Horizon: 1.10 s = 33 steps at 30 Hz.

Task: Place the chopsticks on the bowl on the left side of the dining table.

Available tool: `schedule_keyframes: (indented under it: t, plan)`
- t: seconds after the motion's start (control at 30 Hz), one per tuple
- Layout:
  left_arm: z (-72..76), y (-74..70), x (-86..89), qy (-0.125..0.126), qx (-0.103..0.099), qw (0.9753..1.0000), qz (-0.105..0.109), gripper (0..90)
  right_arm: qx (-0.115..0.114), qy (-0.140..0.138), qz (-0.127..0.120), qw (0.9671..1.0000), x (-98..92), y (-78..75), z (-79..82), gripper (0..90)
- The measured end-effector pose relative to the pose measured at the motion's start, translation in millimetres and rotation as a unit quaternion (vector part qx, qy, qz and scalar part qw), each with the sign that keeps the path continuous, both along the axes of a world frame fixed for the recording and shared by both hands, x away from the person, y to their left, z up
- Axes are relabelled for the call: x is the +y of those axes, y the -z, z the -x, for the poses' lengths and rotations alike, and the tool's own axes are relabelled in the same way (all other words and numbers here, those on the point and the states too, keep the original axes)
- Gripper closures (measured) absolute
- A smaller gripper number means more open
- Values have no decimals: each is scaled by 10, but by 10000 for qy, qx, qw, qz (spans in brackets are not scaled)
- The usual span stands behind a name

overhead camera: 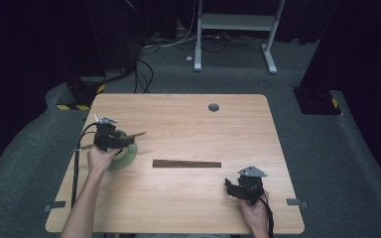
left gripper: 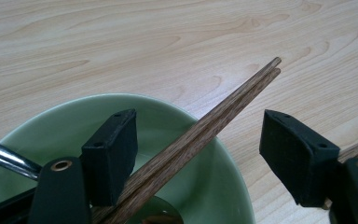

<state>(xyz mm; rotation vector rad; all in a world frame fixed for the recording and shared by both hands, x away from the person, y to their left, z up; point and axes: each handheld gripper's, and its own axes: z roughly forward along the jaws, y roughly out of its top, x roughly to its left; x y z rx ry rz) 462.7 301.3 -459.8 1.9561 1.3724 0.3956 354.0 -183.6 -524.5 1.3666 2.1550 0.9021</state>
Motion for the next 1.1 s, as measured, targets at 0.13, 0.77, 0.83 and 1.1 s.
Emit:
schedule_keyframes:
  t: [0.13, 0.77, 0.83, 1.1]
  plan:
    - [12, -7, -15, 52, -10, 10000, 11, 279, -4, -1, 3, 10000, -1, 0, 0, 226]
    - [79, -3, 0, 132, -60, 9999, 60, 286, -4, 0, 2, 10000, -1, 0, -1, 226]
    - [88, 7, 6, 135, -55, 9999, 87, 286, 0, 2, 0, 10000, 0, 0, 0, 226]
    - [121, 12, 18, 169, -77, 9998, 82, 289, -5, -1, 2, 10000, 0, 0, -1, 226]
